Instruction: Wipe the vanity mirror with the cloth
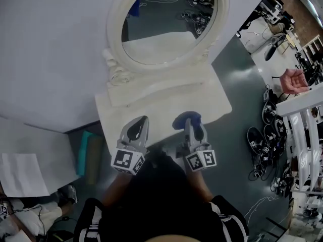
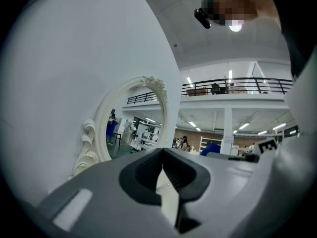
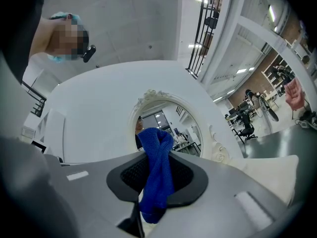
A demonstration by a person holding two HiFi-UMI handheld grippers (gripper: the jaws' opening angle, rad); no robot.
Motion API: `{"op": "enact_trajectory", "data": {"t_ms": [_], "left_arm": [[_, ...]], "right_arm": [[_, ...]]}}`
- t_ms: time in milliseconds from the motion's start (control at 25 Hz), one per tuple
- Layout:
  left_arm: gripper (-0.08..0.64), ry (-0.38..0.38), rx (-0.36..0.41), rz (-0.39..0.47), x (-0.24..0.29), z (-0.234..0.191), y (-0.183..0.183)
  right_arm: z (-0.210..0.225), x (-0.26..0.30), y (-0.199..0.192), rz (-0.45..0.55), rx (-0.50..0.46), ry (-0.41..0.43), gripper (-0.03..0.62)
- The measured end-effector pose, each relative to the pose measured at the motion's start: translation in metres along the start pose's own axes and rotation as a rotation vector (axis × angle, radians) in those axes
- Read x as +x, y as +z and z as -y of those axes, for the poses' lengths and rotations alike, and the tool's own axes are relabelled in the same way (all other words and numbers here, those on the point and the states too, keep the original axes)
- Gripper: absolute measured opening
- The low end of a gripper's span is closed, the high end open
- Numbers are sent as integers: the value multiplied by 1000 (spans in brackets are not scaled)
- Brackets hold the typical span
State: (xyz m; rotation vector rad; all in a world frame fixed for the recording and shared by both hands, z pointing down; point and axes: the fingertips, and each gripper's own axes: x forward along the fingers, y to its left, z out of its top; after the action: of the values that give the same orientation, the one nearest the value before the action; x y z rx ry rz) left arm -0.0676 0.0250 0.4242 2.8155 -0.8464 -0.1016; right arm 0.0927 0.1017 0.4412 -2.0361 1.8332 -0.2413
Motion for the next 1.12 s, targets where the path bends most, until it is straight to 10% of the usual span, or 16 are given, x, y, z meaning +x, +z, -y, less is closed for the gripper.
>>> {"op": "enact_trajectory", "data": {"t_ms": [1120], "left_arm": [[11, 224, 33, 68, 183, -55, 43]], "right_arm": [[145, 266, 80, 96, 39, 100, 72]]}}
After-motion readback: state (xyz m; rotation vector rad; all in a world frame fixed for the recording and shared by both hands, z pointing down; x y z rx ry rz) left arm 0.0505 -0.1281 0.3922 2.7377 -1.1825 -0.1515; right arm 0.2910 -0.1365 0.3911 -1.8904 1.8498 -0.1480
